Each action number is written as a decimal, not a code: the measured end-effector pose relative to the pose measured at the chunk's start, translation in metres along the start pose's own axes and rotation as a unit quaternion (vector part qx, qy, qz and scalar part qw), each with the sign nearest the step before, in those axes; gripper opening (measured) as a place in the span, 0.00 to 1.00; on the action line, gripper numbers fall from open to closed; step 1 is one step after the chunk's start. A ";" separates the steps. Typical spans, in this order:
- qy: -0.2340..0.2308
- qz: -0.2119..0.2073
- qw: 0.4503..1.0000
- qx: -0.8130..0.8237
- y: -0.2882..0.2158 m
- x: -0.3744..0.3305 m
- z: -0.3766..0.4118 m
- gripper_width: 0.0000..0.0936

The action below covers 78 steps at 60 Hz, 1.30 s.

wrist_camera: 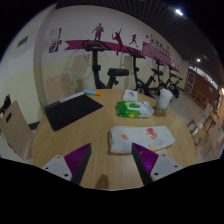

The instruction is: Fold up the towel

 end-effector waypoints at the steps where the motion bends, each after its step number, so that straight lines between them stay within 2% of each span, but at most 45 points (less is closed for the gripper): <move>1: -0.003 0.001 1.000 0.001 0.000 0.007 -0.001 0.91; 19: -0.011 0.027 0.999 -0.025 0.010 0.115 -0.029 0.90; 24: -0.010 0.040 0.999 -0.028 0.016 0.131 -0.033 0.87; 29: -0.026 0.033 0.999 -0.020 0.013 0.139 -0.033 0.83; 34: -0.053 0.047 0.997 -0.024 0.012 0.143 -0.025 0.33; 37: -0.018 0.048 0.998 -0.038 0.009 0.146 -0.033 0.03; 42: -0.018 0.058 0.998 -0.032 0.008 0.144 -0.031 0.01; 49: -0.055 0.069 0.996 0.013 -0.002 0.133 -0.026 0.01; 59: -0.082 0.027 0.995 0.059 -0.064 0.085 -0.039 0.01; 68: -0.069 0.002 0.993 0.094 -0.100 0.055 -0.099 0.01; 78: -0.032 0.038 0.991 0.128 -0.065 0.073 -0.173 0.02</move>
Point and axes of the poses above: the point between the fingertips, and its own axes, seen from behind it with the camera up: z to the left, y down, x forward, the way the camera looks, the point moved 8 cm from there along -x, backward, against the way the camera looks, and after that the axes turned 9 degrees about -y, right-handed, at the moved point
